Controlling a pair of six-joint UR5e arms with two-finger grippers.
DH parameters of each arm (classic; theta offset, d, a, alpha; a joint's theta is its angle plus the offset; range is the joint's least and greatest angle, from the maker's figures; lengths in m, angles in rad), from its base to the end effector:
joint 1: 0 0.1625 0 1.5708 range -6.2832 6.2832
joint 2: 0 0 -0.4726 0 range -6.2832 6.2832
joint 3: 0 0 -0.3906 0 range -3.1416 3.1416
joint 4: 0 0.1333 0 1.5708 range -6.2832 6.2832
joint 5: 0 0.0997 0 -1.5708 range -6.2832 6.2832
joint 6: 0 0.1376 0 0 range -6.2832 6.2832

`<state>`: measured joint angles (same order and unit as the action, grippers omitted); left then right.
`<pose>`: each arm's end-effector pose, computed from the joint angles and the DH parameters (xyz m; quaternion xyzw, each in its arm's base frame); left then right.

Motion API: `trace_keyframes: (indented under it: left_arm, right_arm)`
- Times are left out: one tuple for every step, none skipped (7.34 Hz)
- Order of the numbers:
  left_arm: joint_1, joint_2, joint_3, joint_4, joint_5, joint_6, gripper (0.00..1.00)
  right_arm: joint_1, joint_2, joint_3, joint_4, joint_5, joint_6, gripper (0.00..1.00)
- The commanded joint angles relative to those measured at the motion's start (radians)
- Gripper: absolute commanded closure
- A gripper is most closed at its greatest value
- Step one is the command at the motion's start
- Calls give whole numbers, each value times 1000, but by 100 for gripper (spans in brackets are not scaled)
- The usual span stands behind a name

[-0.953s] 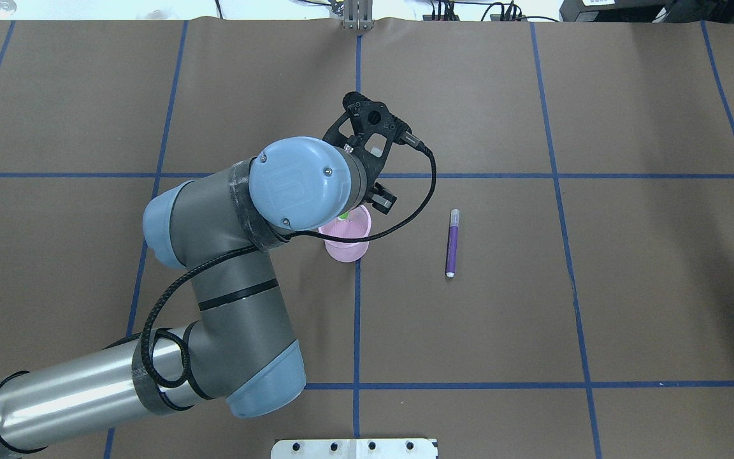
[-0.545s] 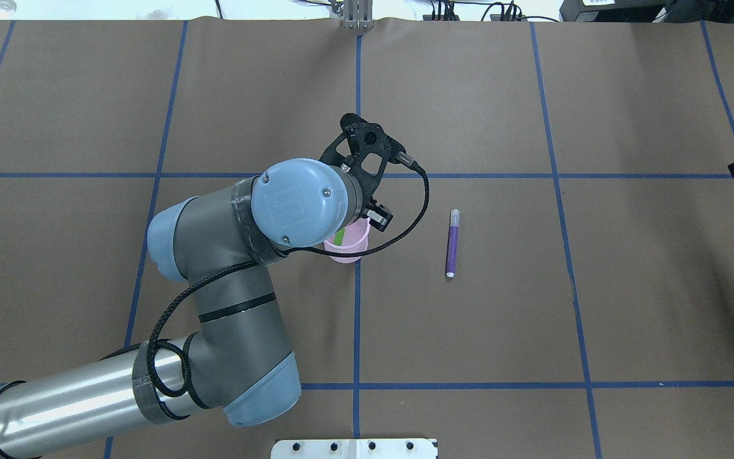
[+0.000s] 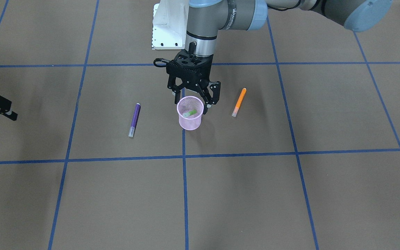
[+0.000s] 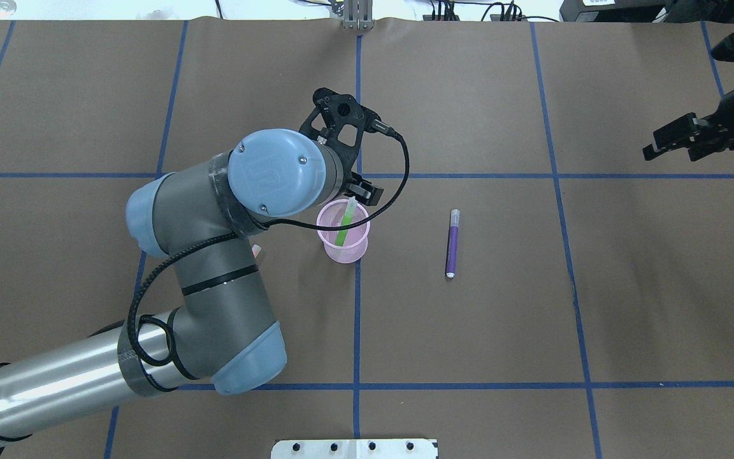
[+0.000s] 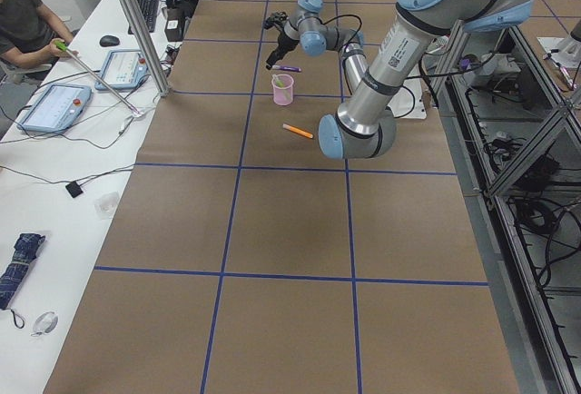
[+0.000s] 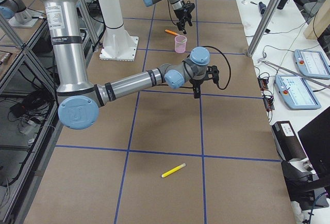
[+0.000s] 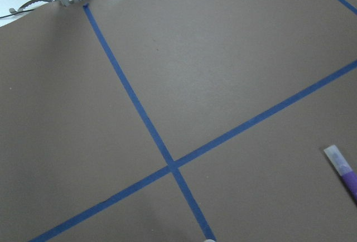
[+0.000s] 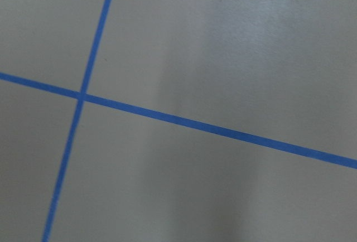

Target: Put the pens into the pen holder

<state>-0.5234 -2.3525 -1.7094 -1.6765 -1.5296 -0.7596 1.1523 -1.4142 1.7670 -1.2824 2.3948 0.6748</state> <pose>0.5704 -0.4896 0.1731 0.3178 0.3743 0.1149 0.8635 -0.2046 -0.5395 0.5096 0.0491 -0.4748 -0.0140 0.8786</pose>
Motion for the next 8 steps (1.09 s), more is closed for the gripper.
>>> trace_keyframes:
  left_arm:
    - [-117,25,5,7,-174,-4,4]
    - [-148,63,5,11,-210,-3,5]
    - [-171,91,5,12,-213,-3,5]
    - [-203,123,-2,12,-240,-1,9]
    - [-242,146,-4,11,-286,8,9]
    - [-262,154,-9,11,-302,8,9]
    - [-276,157,-9,14,-302,-1,9]
    - [-332,162,-19,77,-349,11,9]
  right_arm:
    - [-54,43,22,-3,-37,170,1]
    - [-46,-21,32,-6,-80,160,2]
    - [-20,-72,25,-11,-142,82,7]
    - [-10,-121,14,-15,-166,-63,7]
    - [27,-152,-22,-14,-173,-171,7]
    - [74,-170,-73,-9,-175,-311,7]
    - [124,-166,-165,-6,-172,-481,8]
    - [162,-155,-240,-6,-172,-612,8]
